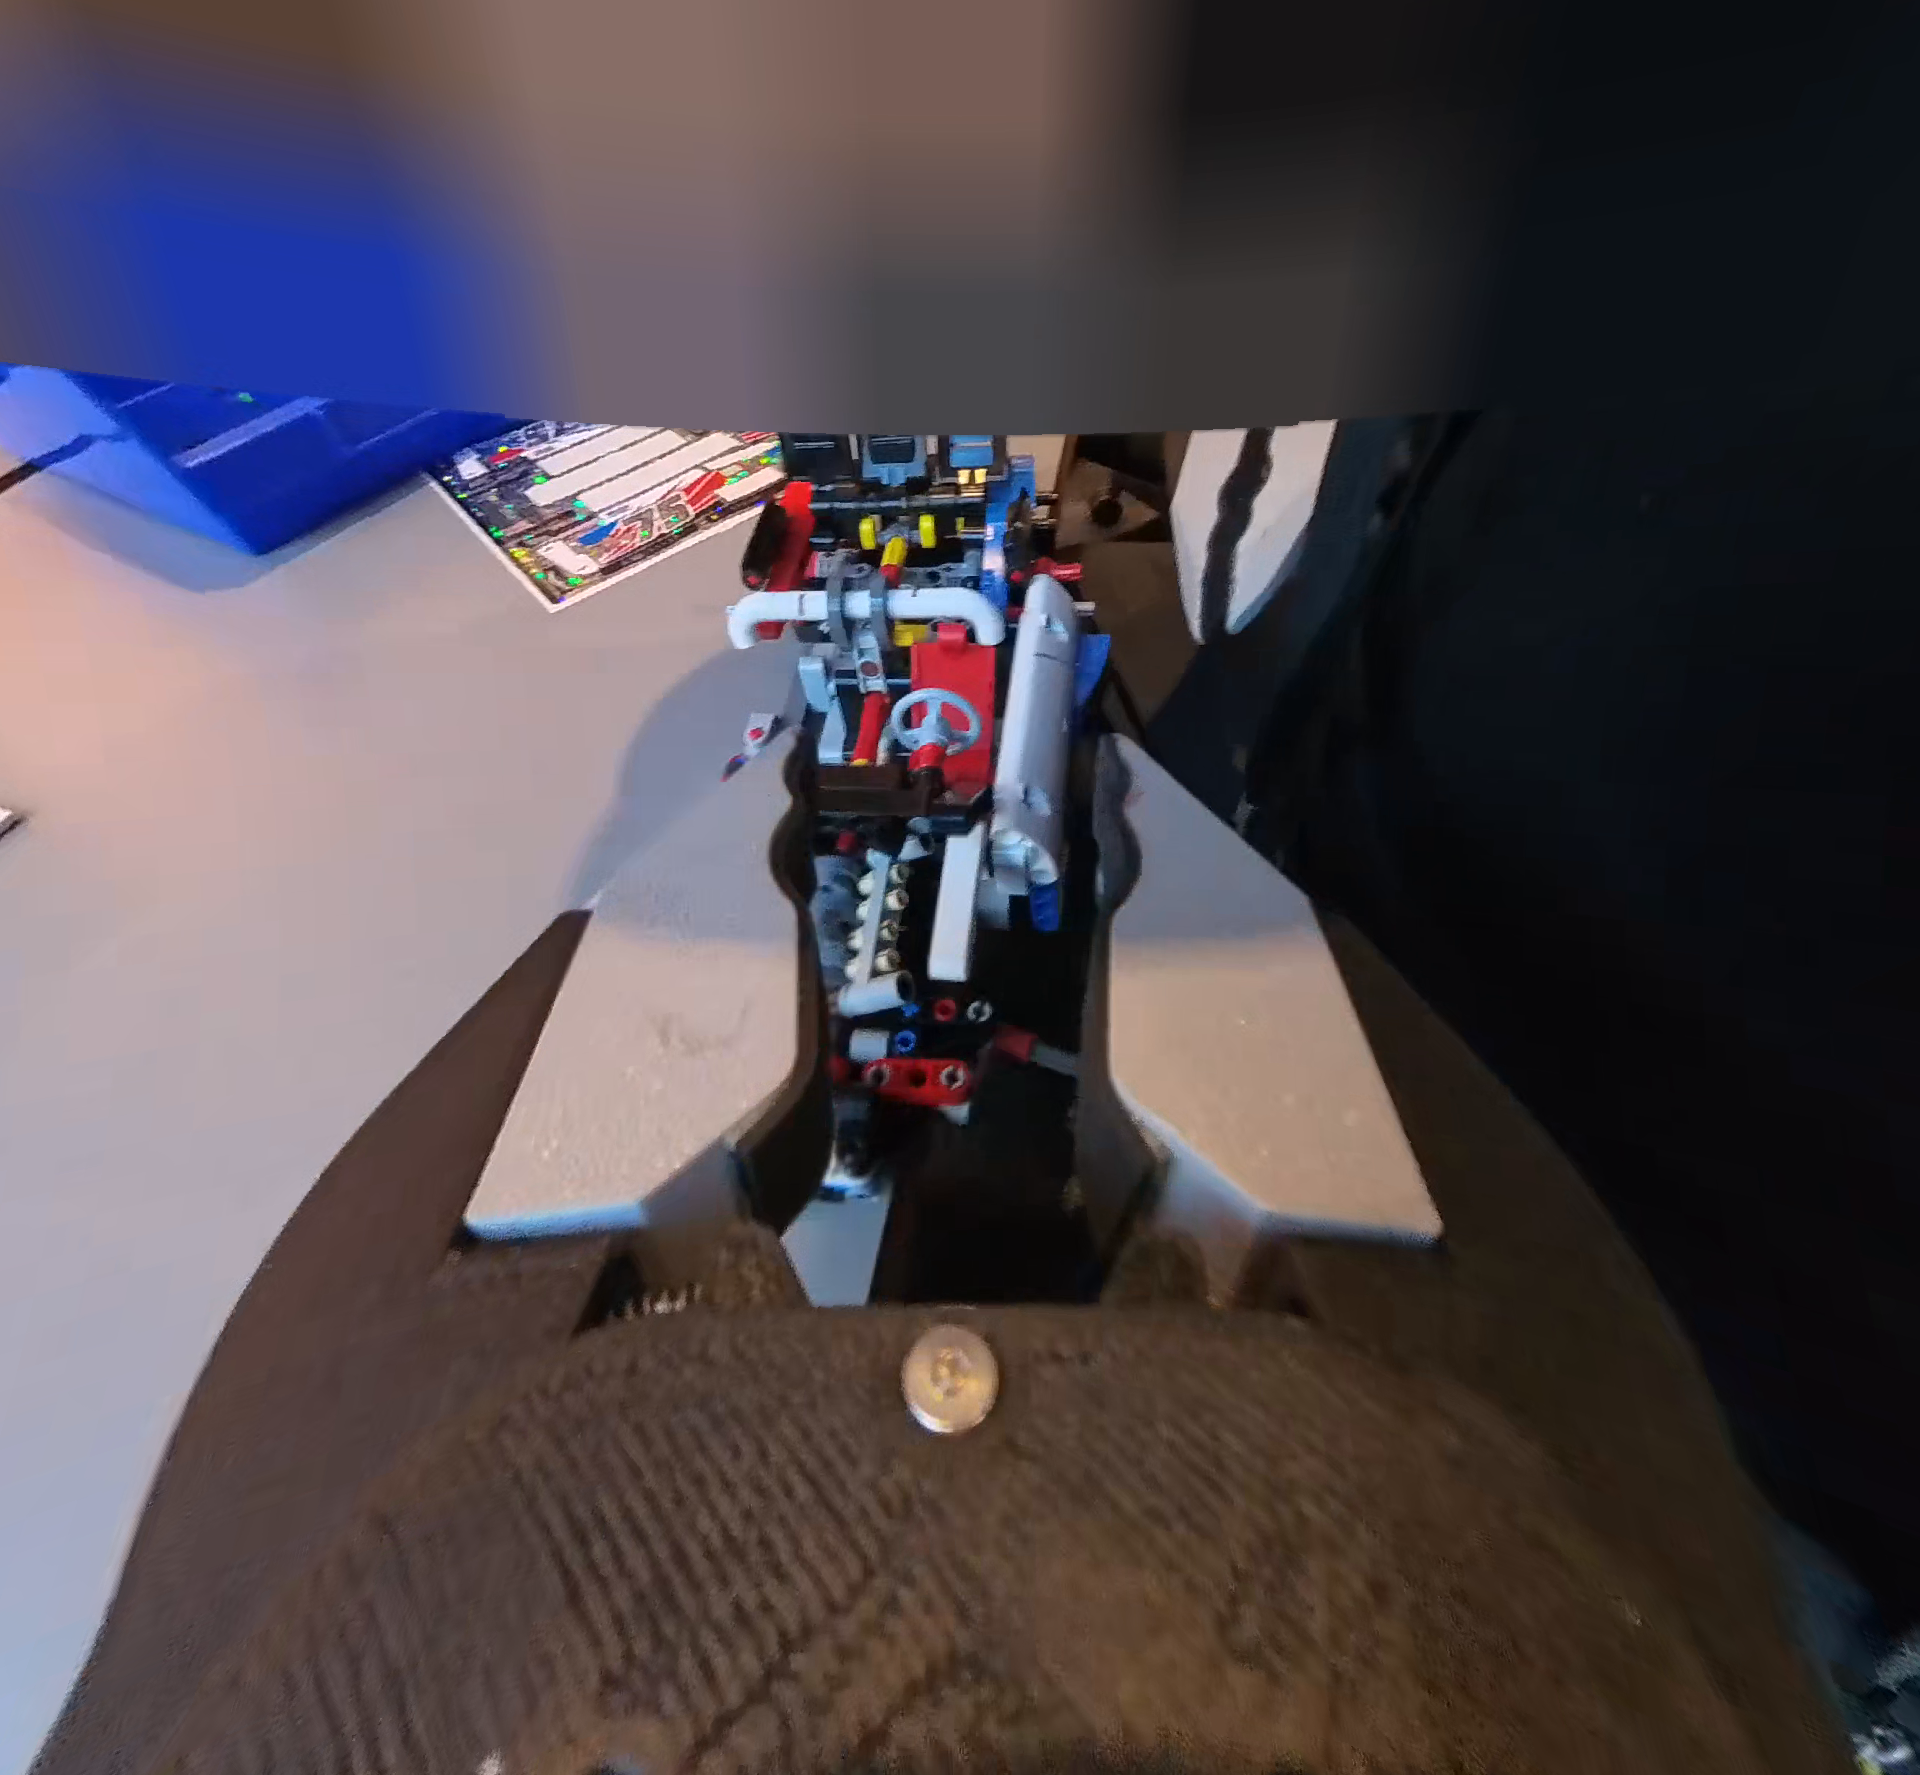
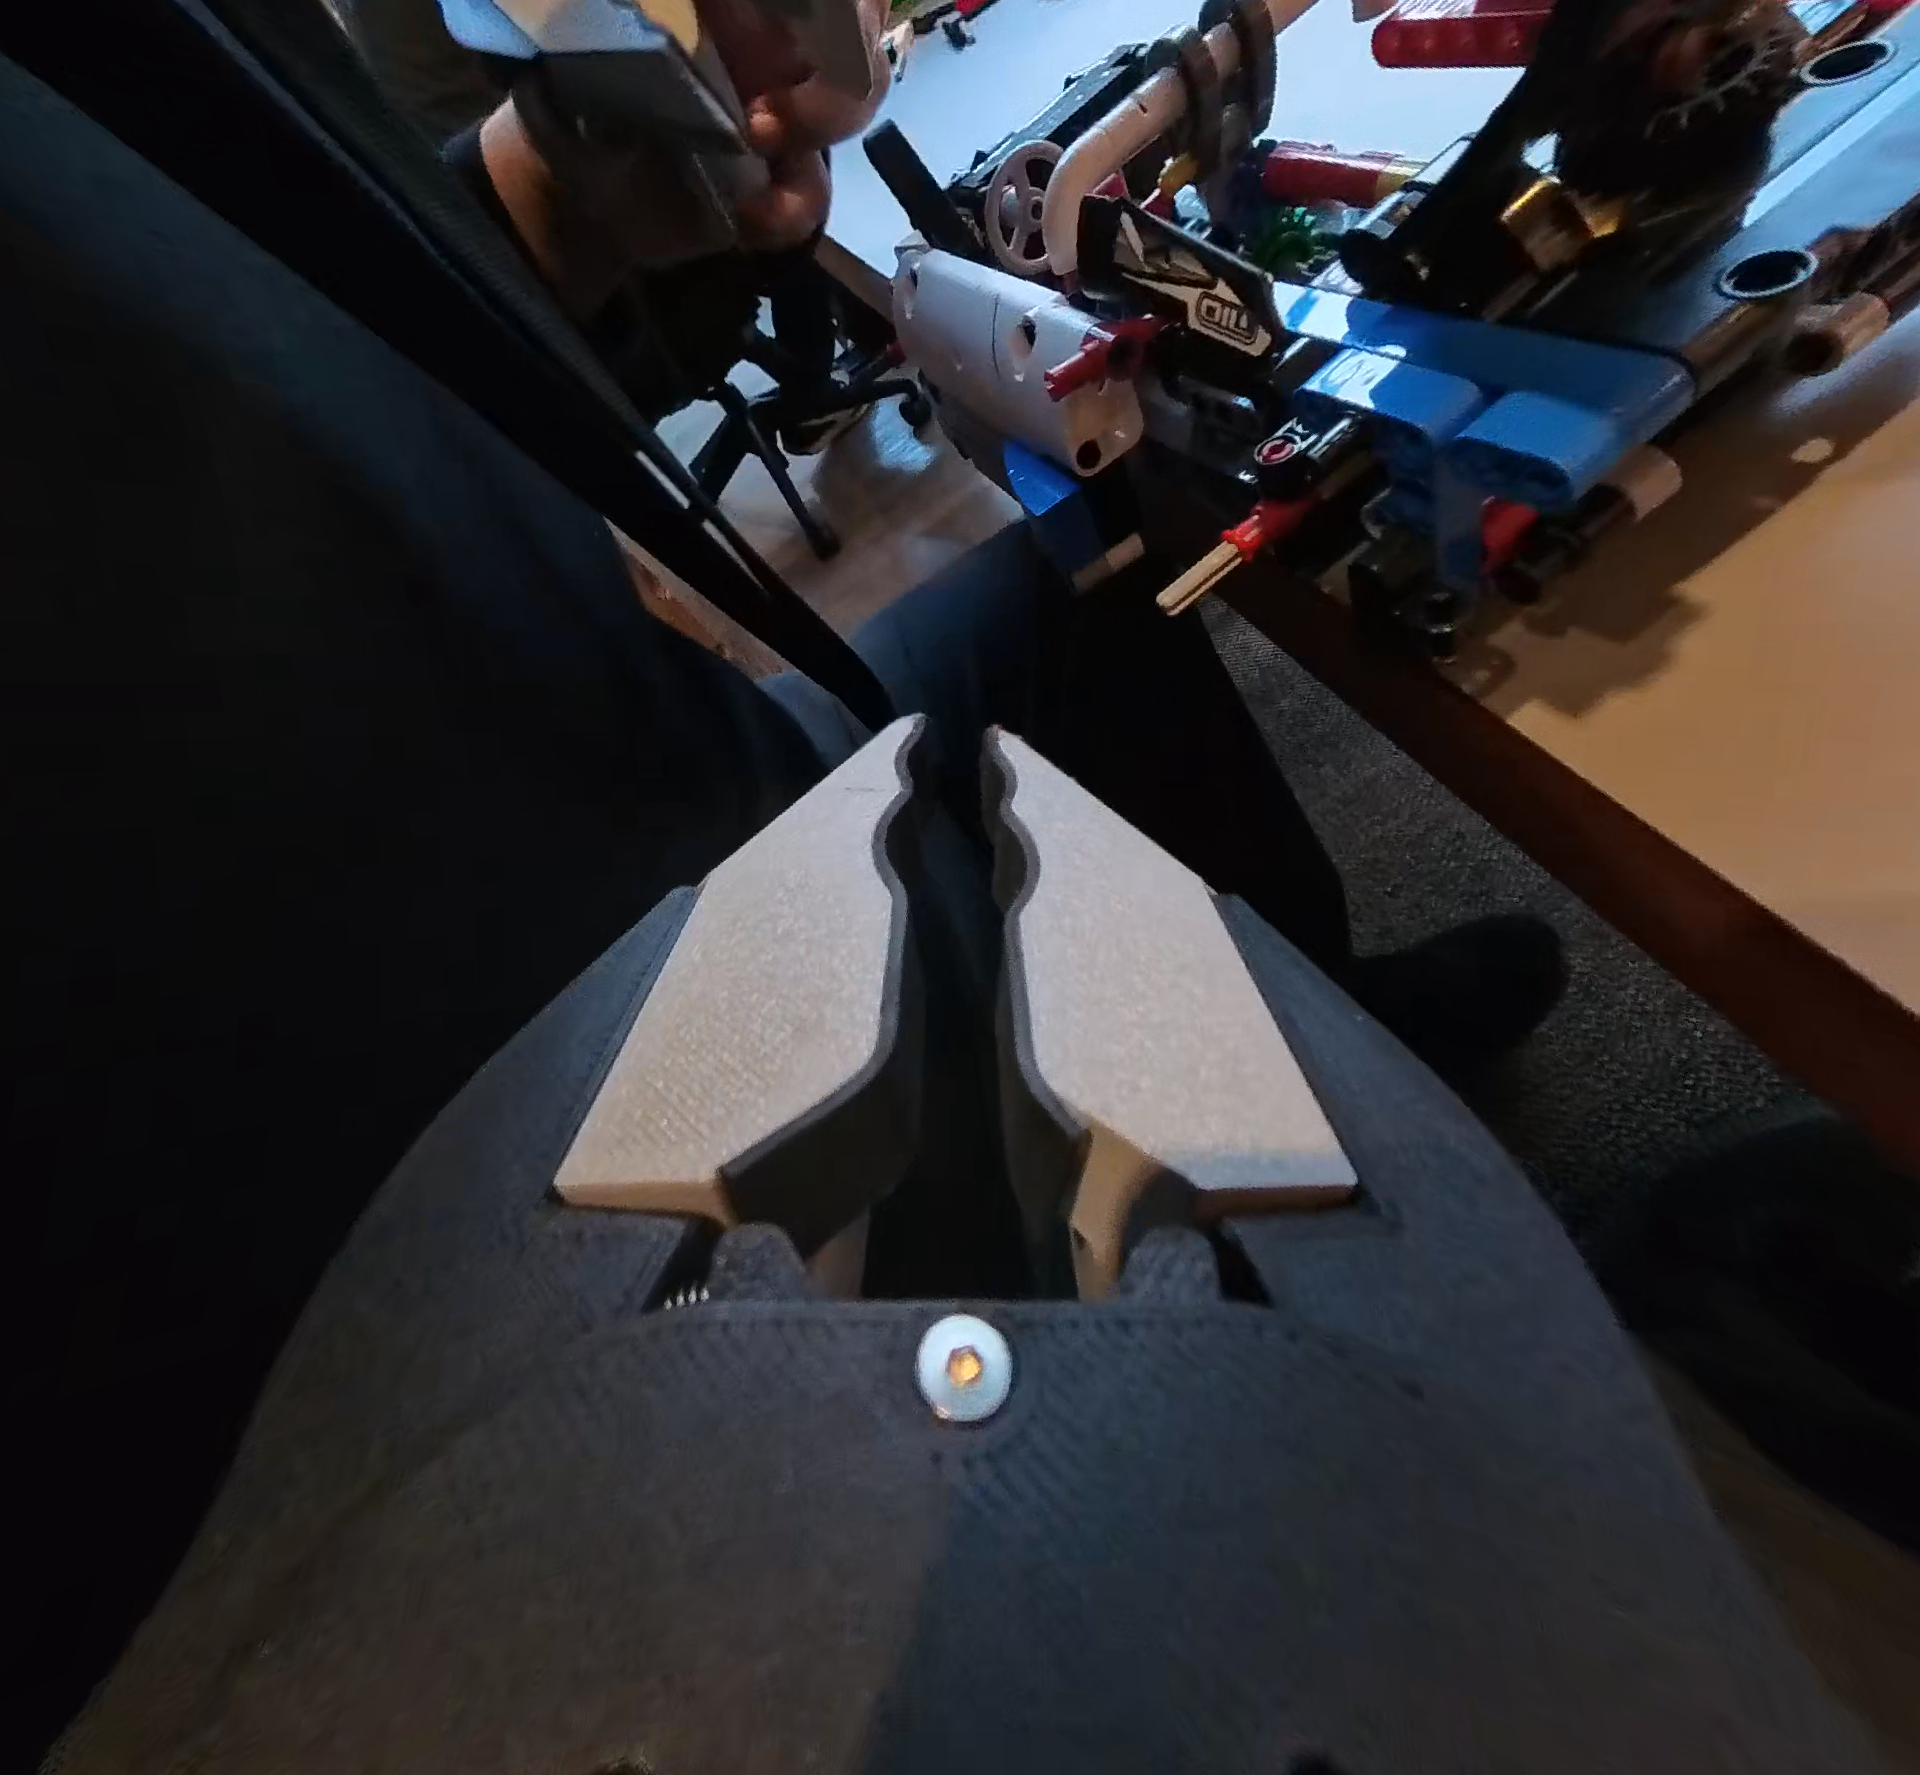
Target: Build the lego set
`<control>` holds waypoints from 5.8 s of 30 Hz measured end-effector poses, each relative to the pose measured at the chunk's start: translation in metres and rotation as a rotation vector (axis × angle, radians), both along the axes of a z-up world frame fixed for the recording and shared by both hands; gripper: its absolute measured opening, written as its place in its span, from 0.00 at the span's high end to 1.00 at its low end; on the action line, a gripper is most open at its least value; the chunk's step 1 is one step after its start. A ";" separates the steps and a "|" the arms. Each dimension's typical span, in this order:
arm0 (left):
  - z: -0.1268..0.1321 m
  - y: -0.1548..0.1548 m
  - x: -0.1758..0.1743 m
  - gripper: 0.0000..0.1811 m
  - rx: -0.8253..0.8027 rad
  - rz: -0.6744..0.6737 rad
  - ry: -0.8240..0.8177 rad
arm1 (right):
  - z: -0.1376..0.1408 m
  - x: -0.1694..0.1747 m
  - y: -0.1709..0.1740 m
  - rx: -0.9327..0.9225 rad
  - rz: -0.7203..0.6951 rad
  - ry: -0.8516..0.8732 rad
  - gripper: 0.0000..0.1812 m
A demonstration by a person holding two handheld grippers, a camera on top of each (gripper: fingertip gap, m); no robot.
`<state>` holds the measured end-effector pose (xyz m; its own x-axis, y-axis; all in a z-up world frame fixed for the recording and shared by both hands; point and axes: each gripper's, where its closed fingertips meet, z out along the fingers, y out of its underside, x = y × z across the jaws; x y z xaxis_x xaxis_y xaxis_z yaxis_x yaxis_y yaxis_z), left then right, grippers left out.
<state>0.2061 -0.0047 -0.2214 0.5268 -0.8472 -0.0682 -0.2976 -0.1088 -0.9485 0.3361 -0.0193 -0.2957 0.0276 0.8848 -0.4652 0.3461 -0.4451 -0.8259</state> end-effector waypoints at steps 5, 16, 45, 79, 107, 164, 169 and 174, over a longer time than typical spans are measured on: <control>0.007 0.003 0.016 0.76 -0.009 -0.042 -0.026 | 0.000 -0.008 -0.004 -0.062 0.012 0.056 0.91; 0.025 0.055 0.067 0.90 -0.108 -0.066 0.256 | 0.008 -0.031 0.008 -0.171 -0.111 0.147 0.97; -0.043 0.026 0.084 0.79 -0.644 -0.369 0.693 | 0.043 -0.028 0.030 -0.292 -0.480 0.354 0.97; -0.046 0.041 0.093 0.91 -0.735 -0.387 0.657 | 0.031 -0.036 0.046 -0.364 -0.565 0.381 0.99; -0.047 0.042 0.095 0.93 -0.620 -0.381 0.705 | 0.026 -0.037 0.049 -0.372 -0.608 0.356 0.99; -0.055 0.044 0.110 0.82 -0.444 -0.091 0.678 | 0.054 0.001 0.054 0.670 0.030 -0.008 0.84; -0.055 0.047 0.110 0.83 -0.433 -0.081 0.670 | 0.053 -0.004 0.050 0.763 0.104 -0.009 0.78; -0.056 0.046 0.108 0.83 -0.416 -0.065 0.666 | 0.048 -0.021 0.047 0.817 0.182 -0.057 0.70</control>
<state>0.3144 0.0413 -0.2771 0.4352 -0.9001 -0.0225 -0.8070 -0.3788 -0.4531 0.3146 0.0276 -0.2479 -0.1437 0.9358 0.3218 0.4058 0.3523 -0.8433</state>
